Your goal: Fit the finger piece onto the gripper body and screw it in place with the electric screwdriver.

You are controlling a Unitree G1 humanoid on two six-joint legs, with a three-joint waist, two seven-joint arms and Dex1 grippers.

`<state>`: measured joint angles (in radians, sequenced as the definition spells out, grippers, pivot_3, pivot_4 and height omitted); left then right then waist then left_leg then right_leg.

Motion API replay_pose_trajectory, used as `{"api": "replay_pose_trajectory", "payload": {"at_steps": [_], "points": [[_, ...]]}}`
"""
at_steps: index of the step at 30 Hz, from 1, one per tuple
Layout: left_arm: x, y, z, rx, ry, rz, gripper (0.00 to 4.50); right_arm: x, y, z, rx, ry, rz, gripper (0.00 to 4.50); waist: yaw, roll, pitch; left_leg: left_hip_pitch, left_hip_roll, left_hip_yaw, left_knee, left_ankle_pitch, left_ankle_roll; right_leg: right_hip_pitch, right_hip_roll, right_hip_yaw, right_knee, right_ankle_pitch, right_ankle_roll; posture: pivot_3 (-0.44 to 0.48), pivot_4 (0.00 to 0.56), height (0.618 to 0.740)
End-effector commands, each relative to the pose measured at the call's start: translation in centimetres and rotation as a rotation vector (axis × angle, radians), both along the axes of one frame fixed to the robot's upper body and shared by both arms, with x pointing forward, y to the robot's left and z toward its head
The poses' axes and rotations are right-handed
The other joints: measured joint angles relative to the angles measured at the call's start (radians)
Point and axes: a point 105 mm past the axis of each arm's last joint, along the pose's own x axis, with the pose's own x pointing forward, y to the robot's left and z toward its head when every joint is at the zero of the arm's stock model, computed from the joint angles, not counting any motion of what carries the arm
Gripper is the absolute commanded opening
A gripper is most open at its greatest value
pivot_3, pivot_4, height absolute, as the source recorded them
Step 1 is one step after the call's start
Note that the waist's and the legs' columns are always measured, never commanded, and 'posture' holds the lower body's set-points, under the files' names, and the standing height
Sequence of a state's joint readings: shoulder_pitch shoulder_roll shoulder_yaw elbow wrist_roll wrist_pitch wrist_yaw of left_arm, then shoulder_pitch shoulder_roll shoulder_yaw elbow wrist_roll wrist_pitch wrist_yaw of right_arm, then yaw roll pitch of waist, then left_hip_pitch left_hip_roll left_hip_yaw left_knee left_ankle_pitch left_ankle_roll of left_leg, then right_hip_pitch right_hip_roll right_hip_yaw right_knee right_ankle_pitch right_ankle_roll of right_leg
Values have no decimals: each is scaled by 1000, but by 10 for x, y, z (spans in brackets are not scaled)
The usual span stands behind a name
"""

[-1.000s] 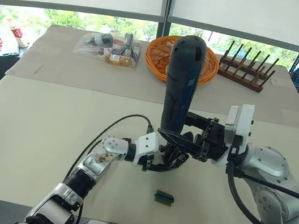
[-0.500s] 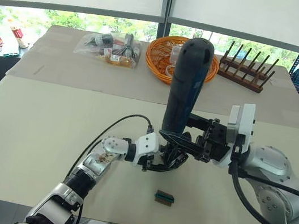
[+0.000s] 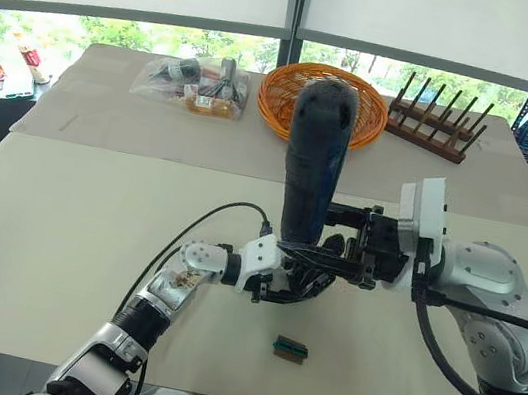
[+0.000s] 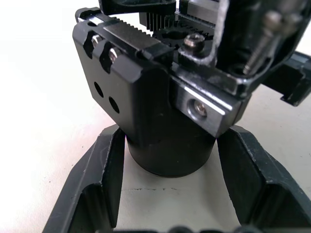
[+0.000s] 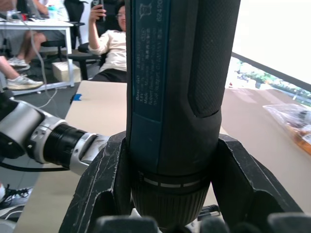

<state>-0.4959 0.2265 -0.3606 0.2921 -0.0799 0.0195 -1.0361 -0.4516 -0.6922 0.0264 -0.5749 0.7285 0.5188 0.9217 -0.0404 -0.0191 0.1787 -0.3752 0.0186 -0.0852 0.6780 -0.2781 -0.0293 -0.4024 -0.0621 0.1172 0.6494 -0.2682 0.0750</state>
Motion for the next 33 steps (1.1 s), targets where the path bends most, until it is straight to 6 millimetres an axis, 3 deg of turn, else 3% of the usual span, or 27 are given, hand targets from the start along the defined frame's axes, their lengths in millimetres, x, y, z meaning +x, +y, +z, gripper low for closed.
{"api": "replay_pose_trajectory", "payload": {"at_steps": [1,18,27,33], "points": [[3,-1,12,-31,-40,-10,2301,-6,4,-17,-68,1,40,1933,0,0,0,0,0,0,0,0,0,0,0,0,0,0,0,0,150,740],[4,-1,12,-30,-46,-10,2301,37,-19,-36,-73,171,-218,1933,-2,0,0,8,0,0,-1,0,0,9,0,0,-2,0,0,0,150,740],[5,0,13,-29,-47,-12,2301,19,-9,-34,-43,189,-134,1933,0,-1,-1,7,0,-1,-1,0,0,9,0,-1,-2,0,0,0,150,740],[5,-1,13,-29,-47,-13,2301,19,-10,-38,-77,142,-143,1933,-1,-1,-1,7,0,-1,-1,0,0,9,0,-2,-3,0,0,0,150,740]]}}
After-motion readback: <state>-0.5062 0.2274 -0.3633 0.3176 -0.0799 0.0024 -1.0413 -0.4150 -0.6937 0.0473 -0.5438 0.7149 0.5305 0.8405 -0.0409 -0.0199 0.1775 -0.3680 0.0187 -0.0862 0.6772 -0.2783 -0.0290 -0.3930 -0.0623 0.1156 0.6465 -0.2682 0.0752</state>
